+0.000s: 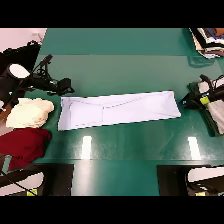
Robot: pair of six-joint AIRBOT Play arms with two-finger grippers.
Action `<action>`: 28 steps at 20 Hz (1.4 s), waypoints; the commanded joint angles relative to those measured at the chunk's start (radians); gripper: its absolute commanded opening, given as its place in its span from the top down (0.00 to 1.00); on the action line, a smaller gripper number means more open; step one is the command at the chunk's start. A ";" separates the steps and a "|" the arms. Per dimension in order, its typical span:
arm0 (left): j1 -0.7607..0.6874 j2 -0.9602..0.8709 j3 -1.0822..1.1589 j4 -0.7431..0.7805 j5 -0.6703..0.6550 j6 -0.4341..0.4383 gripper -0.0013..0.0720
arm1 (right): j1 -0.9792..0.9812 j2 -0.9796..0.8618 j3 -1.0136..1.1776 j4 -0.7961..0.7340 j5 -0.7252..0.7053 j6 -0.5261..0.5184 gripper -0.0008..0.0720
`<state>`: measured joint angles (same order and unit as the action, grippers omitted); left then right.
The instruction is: Fold the shirts.
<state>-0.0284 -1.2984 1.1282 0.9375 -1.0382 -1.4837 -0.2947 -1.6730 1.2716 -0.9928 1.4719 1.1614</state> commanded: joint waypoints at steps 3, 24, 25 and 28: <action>-0.150 -0.023 0.002 -0.025 0.124 -0.001 0.95 | 0.061 -0.077 -0.027 0.114 -0.013 -0.048 0.33; -0.524 -0.472 0.239 -0.090 0.204 -0.010 0.95 | 0.555 0.172 0.546 0.372 0.116 0.069 0.97; -0.524 -0.472 0.239 -0.090 0.204 -0.009 0.95 | 0.585 0.172 0.551 0.372 0.117 0.069 0.97; -0.501 -0.437 0.239 -0.087 0.200 -0.010 0.95 | 0.667 0.172 0.553 0.372 0.098 0.069 0.97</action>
<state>-0.5449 -1.7554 1.3659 0.8532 -0.8352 -1.4944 0.2947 -1.5036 1.8076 -0.6239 1.5883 1.2278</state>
